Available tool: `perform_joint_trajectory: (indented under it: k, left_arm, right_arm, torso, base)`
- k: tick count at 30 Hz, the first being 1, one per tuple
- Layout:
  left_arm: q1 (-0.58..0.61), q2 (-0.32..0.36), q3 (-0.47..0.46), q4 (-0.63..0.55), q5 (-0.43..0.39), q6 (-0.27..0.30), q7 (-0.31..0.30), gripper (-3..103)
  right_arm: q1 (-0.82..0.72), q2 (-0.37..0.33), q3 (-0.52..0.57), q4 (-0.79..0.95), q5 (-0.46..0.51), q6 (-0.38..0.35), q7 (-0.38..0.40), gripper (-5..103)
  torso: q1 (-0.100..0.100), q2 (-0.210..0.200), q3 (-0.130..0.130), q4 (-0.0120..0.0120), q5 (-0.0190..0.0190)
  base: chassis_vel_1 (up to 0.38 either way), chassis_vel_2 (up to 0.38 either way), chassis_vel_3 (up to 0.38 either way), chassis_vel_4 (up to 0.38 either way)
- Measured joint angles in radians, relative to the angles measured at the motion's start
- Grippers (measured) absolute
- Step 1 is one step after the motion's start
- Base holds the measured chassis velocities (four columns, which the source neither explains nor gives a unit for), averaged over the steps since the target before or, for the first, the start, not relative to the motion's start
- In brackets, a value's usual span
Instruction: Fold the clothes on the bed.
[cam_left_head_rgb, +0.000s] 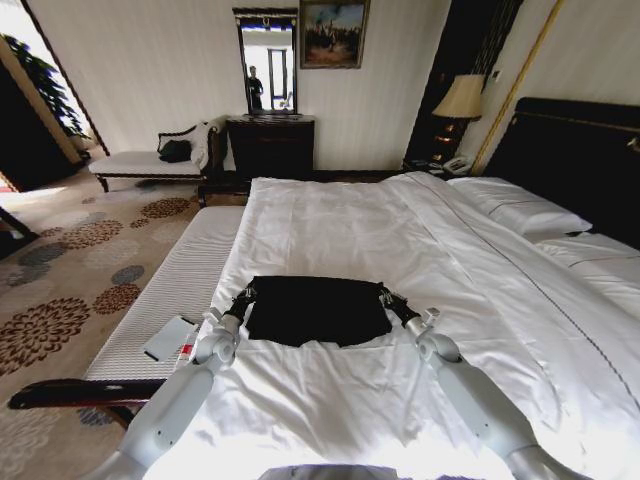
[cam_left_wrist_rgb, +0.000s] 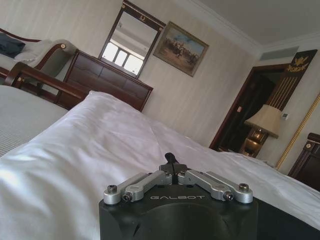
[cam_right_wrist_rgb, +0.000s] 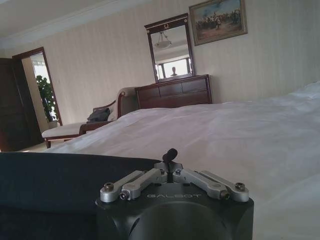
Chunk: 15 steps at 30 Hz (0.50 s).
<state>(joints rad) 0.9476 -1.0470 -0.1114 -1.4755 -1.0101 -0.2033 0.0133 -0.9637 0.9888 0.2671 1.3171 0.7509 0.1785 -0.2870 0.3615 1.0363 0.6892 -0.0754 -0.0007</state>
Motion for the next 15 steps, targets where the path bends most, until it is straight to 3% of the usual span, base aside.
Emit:
perform_joint_trajectory:
  k: [15]
  left_arm:
    - [0.102,0.022,-0.065,-0.078,0.002,-0.022,0.005,0]
  right_arm:
    - [-0.106,0.013,0.072,0.094,-0.019,0.032,-0.001,0]
  torso:
    - [0.0,0.0,0.0,-0.0002,0.0001]
  base:
    - [0.0,0.0,0.0,0.0]
